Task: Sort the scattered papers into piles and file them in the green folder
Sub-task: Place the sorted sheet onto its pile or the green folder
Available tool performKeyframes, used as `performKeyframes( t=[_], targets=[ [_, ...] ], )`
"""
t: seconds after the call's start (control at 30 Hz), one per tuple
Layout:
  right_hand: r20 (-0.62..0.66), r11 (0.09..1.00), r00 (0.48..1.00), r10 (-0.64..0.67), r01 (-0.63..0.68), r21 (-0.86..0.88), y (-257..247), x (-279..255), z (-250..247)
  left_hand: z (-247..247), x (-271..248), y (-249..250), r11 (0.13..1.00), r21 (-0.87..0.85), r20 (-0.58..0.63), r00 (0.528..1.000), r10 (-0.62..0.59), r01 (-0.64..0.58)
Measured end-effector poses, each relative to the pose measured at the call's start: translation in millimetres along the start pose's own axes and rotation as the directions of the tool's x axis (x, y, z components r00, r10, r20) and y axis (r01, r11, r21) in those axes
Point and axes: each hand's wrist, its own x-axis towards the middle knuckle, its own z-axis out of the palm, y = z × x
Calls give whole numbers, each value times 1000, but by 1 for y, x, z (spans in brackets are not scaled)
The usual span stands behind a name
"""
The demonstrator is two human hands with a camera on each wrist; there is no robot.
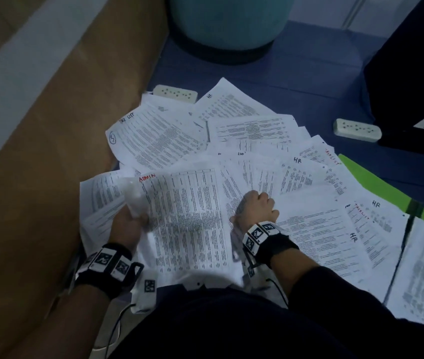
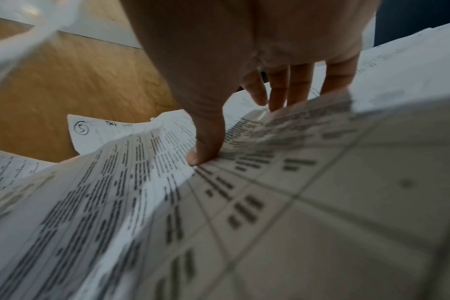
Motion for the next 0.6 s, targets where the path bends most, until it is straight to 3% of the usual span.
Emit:
performKeyframes(
  t=[0.1,0.2,0.3,0.37,0.47,0.6],
  targets=[
    [-48,1000,999,-9,10,23,6,3,-2,6,2,4,1000,9,41,999,-2,2],
    [83,989,996,-11,-1,150,14,7,-11,13,7,5,1000,14,82,997,-14,12],
    [65,966,995,-74,56,251,21,5,-27,20,7,11,1000,-26,110,994,-1,4],
    [31,864,993,-113,82,496,27,-2,-42,21,8,14,999,-47,126,992,13,-7],
    [2,605,974,-226,138,784,33,-20,-72,20,13,16,996,-85,107,994,15,-6],
    [53,543,928,-369,169,822,27,-22,-67,27,18,22,985,-170,117,993,15,5]
  ],
)
